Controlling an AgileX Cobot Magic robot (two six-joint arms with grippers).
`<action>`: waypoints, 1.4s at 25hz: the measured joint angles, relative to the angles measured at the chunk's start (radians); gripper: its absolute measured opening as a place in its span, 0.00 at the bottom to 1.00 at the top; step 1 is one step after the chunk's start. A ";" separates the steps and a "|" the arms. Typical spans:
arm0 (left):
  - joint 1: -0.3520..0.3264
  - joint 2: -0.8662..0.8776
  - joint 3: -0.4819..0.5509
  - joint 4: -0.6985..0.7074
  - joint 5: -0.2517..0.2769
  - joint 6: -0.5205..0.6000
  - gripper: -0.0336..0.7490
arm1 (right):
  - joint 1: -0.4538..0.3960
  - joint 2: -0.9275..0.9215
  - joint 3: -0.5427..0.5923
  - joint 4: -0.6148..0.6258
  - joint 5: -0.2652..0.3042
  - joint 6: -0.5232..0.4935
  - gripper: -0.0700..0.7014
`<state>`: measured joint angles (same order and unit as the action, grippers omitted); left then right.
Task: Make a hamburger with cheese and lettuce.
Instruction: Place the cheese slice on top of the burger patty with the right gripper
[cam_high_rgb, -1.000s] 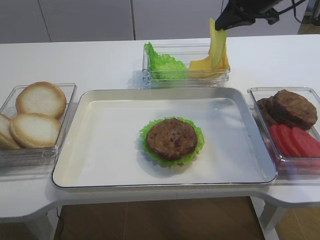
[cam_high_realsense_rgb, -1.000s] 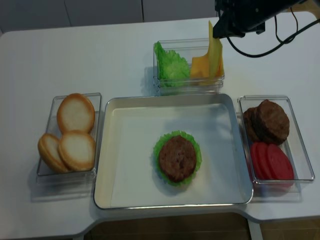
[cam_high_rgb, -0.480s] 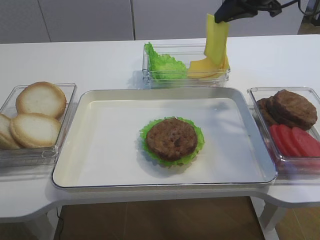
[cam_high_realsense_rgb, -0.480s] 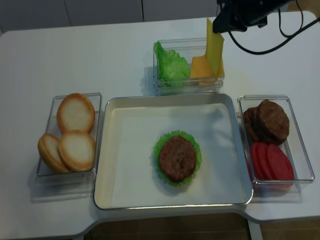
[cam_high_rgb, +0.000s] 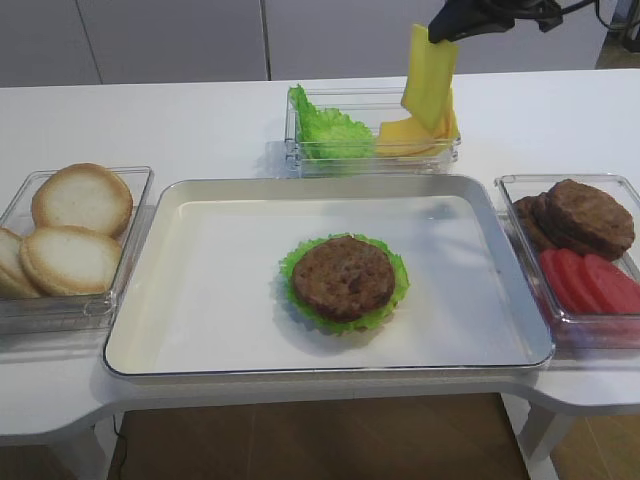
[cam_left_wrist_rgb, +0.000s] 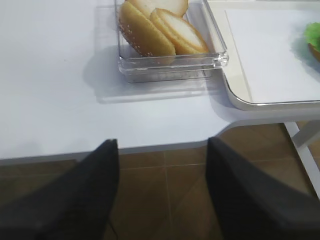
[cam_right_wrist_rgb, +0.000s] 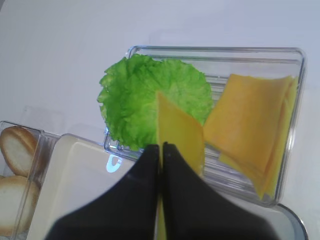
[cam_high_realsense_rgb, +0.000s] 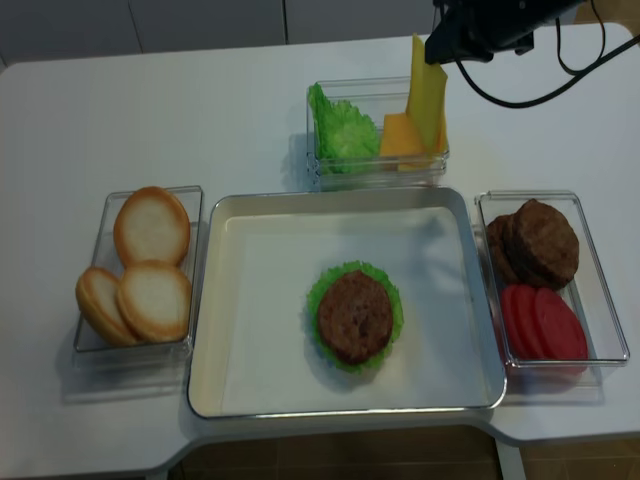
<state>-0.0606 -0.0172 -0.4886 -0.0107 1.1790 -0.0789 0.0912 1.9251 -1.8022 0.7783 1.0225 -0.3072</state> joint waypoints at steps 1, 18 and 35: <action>0.000 0.000 0.000 0.000 0.000 0.000 0.57 | 0.000 0.000 0.000 0.003 0.000 0.000 0.10; 0.000 0.000 0.000 0.000 0.000 0.000 0.57 | 0.000 -0.032 0.000 0.062 0.074 -0.016 0.10; 0.000 0.000 0.000 0.000 0.000 0.000 0.57 | 0.000 -0.162 0.000 0.062 0.151 -0.031 0.10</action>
<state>-0.0606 -0.0172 -0.4886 -0.0107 1.1790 -0.0789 0.0912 1.7629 -1.8022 0.8404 1.1731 -0.3382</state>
